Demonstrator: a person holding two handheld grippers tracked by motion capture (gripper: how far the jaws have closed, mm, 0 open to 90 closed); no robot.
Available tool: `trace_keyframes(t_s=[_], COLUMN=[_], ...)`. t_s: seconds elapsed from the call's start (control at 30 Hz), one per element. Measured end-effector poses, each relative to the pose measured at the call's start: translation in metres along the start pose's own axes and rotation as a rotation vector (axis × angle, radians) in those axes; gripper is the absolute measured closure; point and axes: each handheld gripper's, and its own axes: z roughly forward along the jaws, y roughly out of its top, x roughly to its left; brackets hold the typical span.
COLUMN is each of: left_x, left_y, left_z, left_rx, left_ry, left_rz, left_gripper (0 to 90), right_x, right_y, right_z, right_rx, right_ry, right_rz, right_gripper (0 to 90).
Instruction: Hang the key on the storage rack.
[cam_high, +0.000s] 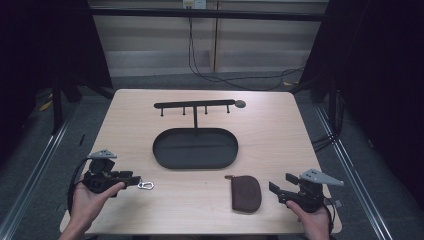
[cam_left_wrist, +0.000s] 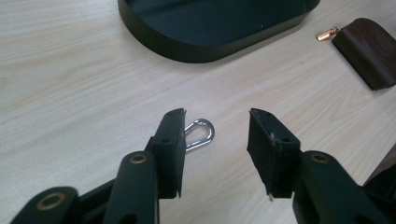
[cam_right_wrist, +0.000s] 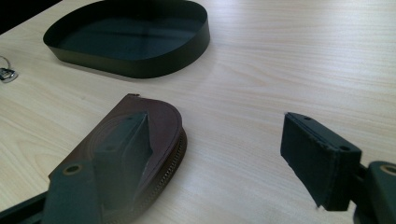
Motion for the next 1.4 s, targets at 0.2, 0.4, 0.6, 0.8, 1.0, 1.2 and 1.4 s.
trace_keyframes(t_s=[0.2,0.4,0.6,0.8,1.0,1.2,1.4], left_x=[-0.005,-0.005,0.001,0.0,0.002,0.006,0.013], left_y=[0.016,0.028,0.036,0.041,0.044,0.047,0.05], left_z=[0.004,0.008,0.02,0.026,0.035,0.045,0.052], left_rx=[0.064,0.139,0.24,0.29,0.357,0.396,0.462], left_ry=[0.065,0.099,0.086,0.099,0.083,0.08,0.077], left_rz=[0.047,0.057,0.049,0.056,0.057,0.029,0.0], left_gripper=[63.9,62.8,62.0,66.7,72.1,71.3,74.1], right_x=[0.0,0.0,0.001,0.001,0.001,0.001,0.001], right_y=[0.0,0.0,0.0,0.0,-0.001,-0.001,-0.001], right_z=[0.002,0.001,0.003,0.004,0.006,0.006,0.007], right_rx=[0.009,0.008,0.02,0.035,0.049,0.056,0.065], right_ry=[-0.001,0.004,0.004,0.007,0.022,0.021,0.025], right_rz=[0.005,-0.003,-0.005,-0.006,-0.008,-0.003,-0.006], right_gripper=[24.4,24.5,24.5,24.6,24.6,24.6,24.6])
